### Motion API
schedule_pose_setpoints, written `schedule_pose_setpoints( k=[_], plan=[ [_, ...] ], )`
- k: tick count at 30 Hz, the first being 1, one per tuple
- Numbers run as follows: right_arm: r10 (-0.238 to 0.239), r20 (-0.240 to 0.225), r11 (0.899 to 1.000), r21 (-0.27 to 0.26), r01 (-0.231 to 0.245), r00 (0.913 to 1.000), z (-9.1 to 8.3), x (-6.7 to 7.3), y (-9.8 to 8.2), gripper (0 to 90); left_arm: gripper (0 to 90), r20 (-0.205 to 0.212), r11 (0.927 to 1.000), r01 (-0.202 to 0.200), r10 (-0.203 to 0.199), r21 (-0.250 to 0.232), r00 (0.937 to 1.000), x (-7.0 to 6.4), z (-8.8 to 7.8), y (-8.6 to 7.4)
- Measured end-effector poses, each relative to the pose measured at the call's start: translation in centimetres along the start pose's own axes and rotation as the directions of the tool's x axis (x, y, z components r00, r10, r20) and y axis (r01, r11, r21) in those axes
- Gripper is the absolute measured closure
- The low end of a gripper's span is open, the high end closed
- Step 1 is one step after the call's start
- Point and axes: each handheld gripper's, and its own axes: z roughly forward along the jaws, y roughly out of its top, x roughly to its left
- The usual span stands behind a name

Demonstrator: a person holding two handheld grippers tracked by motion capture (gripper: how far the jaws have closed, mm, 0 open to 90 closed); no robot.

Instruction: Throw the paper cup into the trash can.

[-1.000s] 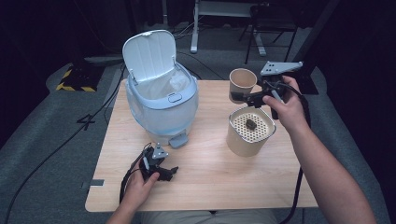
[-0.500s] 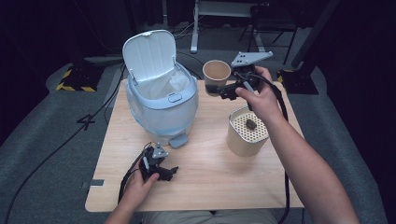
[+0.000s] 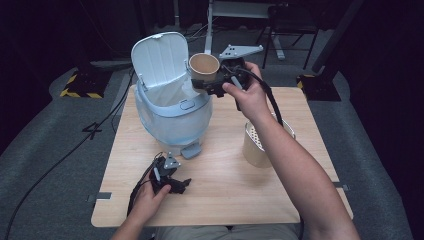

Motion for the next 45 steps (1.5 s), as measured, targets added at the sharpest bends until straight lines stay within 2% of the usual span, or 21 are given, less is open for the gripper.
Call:
schedule_pose_setpoints(
  k=[8, 18, 26, 28, 29, 30, 31, 32, 33, 34, 35, 36, 37, 39, 41, 43, 45],
  plan=[
    [0.023, -0.007, 1.0, -0.009, -0.023, 0.9997, 2.9, 0.8, 0.4, 27.7, 4.1, -0.002, 1.0, -0.002, 0.002, 0.009, 1.0, 0.0, 0.0, 0.1],
    [0.014, 0.001, 0.998, 0.06, -0.014, 0.9999, 5.3, 1.4, 0.6, 27.6, 4.1, -0.002, 1.0, -0.001, 0.001, 0.009, 1.0, 0.0, 0.0, 0.1],
    [-0.012, 0.011, 0.991, 0.135, 0.011, 0.9999, 6.7, 1.9, 0.7, 27.6, 4.1, -0.002, 1.0, -0.001, 0.001, 0.009, 1.0, 0.0, 0.0, 0.1],
    [-0.021, 0.013, 0.988, 0.153, 0.019, 0.9997, 6.9, 2.0, 0.7, 26.9, 4.1, -0.002, 1.0, -0.001, 0.001, 0.009, 1.0, 0.0, 0.0, 0.1],
    [-0.036, 0.023, 0.988, 0.153, 0.032, 0.9991, 6.9, 2.0, 0.6, 22.0, 4.1, -0.002, 1.0, -0.001, 0.001, 0.009, 1.0, 0.0, 0.0, 0.1],
    [-0.049, 0.032, 0.989, 0.141, 0.044, 0.9983, 7.0, 2.0, 0.5, 12.3, 4.1, -0.002, 1.0, -0.001, 0.001, 0.009, 1.0, 0.0, 0.0, 0.1],
    [-0.042, 0.032, 0.993, 0.115, 0.038, 0.9986, 7.0, 1.9, 0.4, 6.9, 4.1, -0.002, 1.0, -0.002, 0.002, 0.009, 1.0, 0.0, 0.0, 0.1],
    [0.001, 0.038, 0.996, 0.086, -0.004, 0.9993, 7.1, 1.9, 0.4, 7.4, 4.1, -0.001, 1.0, -0.001, 0.001, 0.009, 1.0, 0.0, 0.0, 0.1],
    [0.035, 0.048, 0.997, 0.067, -0.038, 0.9982, 7.1, 1.9, 0.4, 12.8, 4.1, -0.002, 1.0, -0.002, 0.002, 0.009, 1.0, 0.0, 0.0, 0.1],
    [0.039, 0.061, 0.997, 0.057, -0.043, 0.9974, 7.0, 1.9, 0.5, 20.7, 4.1, -0.002, 1.0, -0.002, 0.002, 0.009, 1.0, 0.0, 0.0, 0.1],
    [0.029, 0.067, 0.998, 0.06, -0.033, 0.9973, 6.9, 1.9, 0.5, 19.1, 4.1, -0.002, 1.0, -0.002, 0.002, 0.009, 1.0, 0.0, 0.0, 0.1],
    [0.019, 0.066, 0.998, 0.065, -0.023, 0.9977, 6.8, 1.9, 0.6, 12.3, 4.1, -0.001, 1.0, -0.001, 0.001, 0.009, 1.0, 0.0, 0.0, 0.1],
    [0.013, 0.054, 0.998, 0.069, -0.017, 0.9985, 6.7, 1.9, 0.5, 10.3, 4.0, -0.003, 1.0, -0.001, 0.001, 0.006, 1.0, 0.0, 0.1, 0.1],
    [0.004, 0.036, 0.998, 0.069, -0.007, 0.9993, 6.3, 1.9, 0.6, 18.3, 4.0, -0.001, 1.0, -0.001, 0.001, 0.009, 1.0, 0.0, 0.0, 0.1],
    [-0.001, 0.034, 0.998, 0.066, -0.001, 0.9994, 5.9, 2.0, 0.6, 13.3, 3.8, -0.003, 1.0, 0.0, 0.0, 0.006, 1.0, 0.0, 0.1, 0.1],
    [-0.014, 0.023, 0.998, 0.065, 0.012, 0.9997, 5.3, 2.0, 0.7, 17.2, 3.7, -0.003, 1.0, 0.0, 0.0, 0.007, 1.0, 0.0, 0.1, 0.1],
    [-0.01, 0.016, 0.998, 0.061, 0.009, 0.9998, 4.6, 2.0, 0.8, 15.0, 3.7, -0.004, 1.0, 0.0, 0.0, 0.006, 1.0, 0.0, 0.1, 0.1]
  ],
)
